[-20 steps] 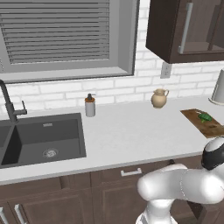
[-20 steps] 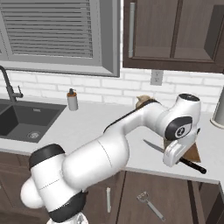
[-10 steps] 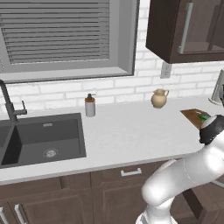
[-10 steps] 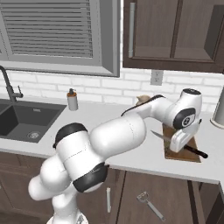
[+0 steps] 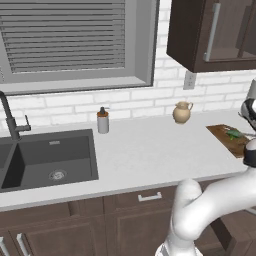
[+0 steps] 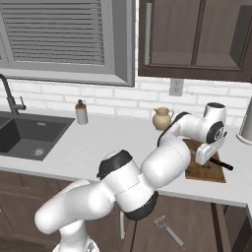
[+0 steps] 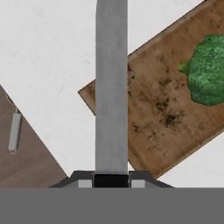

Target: Place the appropriate cutting tool for cutting the broccoli skin on the cutting board.

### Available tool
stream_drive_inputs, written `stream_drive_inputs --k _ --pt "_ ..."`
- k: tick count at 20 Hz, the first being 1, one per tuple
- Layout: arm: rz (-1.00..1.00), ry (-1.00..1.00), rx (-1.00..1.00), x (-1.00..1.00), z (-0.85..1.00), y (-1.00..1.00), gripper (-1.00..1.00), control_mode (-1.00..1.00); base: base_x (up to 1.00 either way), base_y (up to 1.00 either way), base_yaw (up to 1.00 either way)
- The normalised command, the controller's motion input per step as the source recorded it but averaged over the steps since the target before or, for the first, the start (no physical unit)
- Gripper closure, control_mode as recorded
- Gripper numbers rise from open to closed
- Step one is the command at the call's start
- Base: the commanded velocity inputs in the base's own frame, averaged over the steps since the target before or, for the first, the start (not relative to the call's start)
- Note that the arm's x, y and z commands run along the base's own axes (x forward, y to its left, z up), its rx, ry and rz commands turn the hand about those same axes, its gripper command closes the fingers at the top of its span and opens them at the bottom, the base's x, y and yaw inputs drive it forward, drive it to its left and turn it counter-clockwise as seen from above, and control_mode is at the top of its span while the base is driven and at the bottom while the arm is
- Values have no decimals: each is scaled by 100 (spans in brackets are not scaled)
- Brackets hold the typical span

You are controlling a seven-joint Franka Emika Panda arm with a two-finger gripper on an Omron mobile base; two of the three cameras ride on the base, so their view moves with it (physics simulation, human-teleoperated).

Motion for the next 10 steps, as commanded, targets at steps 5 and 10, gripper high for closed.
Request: stream_drive_inputs --k 5,10 --pt "0 0 1 62 -16 -30 100 -100 0 0 0" --pt "0 0 0 -18 -91 -2 100 -100 0 0 0"
